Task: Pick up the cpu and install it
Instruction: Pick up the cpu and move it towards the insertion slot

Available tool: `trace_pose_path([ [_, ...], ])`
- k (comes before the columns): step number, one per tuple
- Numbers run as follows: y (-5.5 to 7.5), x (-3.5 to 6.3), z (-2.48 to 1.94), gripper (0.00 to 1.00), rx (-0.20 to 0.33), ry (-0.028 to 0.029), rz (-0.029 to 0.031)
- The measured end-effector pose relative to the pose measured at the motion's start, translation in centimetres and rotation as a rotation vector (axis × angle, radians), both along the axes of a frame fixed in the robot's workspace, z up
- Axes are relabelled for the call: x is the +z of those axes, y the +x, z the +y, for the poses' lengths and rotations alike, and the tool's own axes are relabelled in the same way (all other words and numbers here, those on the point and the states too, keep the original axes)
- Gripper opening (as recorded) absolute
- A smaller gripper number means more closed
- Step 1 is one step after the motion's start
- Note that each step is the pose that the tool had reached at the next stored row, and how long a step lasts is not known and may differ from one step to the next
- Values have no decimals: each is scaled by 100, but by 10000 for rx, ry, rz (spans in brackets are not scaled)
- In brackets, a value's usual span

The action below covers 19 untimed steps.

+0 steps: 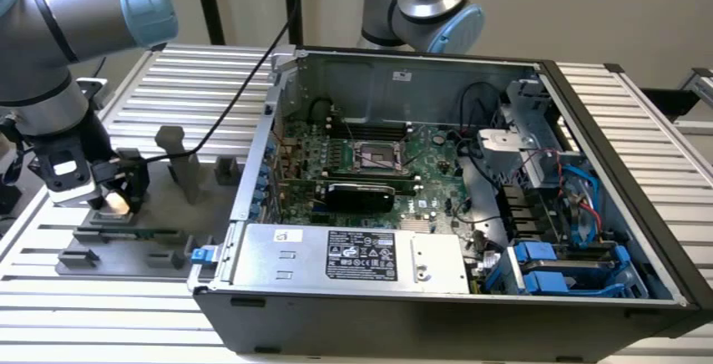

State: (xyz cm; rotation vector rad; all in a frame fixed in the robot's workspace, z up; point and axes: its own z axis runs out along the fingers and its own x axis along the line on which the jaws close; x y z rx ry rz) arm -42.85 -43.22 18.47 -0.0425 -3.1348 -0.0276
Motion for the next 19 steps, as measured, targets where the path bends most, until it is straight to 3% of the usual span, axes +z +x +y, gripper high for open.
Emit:
trace_pose_path([
  [6, 3, 1, 1, 60, 1, -30, 2],
  [7, 4, 0, 2, 55, 1, -29, 1],
  [15, 9, 4, 4, 55, 5, -28, -1],
  [19, 9, 55, 4, 55, 12, -28, -1],
])
